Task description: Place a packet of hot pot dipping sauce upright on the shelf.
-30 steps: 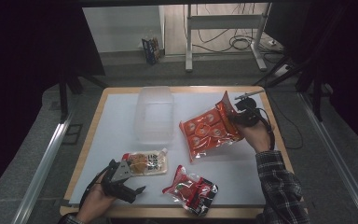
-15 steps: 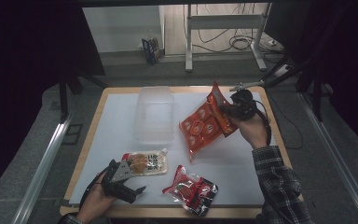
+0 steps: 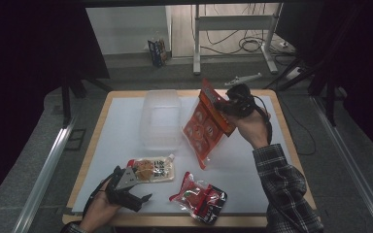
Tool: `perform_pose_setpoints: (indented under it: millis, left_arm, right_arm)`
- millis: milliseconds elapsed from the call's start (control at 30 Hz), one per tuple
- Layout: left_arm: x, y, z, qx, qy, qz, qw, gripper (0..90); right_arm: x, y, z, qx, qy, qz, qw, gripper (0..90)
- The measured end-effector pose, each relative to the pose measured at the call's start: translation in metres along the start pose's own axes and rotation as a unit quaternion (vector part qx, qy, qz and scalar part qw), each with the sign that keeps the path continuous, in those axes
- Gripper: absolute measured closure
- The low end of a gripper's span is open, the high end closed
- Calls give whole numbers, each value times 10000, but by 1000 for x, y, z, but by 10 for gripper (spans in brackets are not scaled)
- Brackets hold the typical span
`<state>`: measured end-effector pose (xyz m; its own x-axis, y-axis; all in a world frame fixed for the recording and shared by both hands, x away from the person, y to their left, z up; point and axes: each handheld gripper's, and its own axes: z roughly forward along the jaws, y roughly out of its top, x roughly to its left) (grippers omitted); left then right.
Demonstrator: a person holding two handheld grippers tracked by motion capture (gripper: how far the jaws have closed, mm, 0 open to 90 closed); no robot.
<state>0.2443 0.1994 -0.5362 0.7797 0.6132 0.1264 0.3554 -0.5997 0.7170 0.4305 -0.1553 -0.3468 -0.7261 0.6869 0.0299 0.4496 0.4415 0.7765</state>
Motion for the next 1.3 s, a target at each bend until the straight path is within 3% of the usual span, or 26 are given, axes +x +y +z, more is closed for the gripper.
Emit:
perform_pose_setpoints:
  millis: [233,367,400,600,767,1300]
  left_arm:
    - [2,0,-2,-101,-9,-45,9999,0]
    - [2,0,-3,-124,-18,-73,9999,0]
    - [2,0,-3,-121,-19,-71,9999,0]
    - [2,0,-3,-107,-20,-50,9999,0]
    - [2,0,-3,-106,-20,-56,9999,0]
    - [3,0,-4,-150,-27,-123,9998,0]
  right_arm:
    - [19,21,-1,-6,99,-231,9997,883]
    - [27,29,0,14,-10,-360,9994,883]
    - [28,33,0,33,-138,-418,9990,884]
    - [20,45,-1,-73,-280,-292,9992,884]
    - [18,54,-1,-203,-144,-152,9996,884]
    - [25,88,6,-432,-21,-104,9990,884]
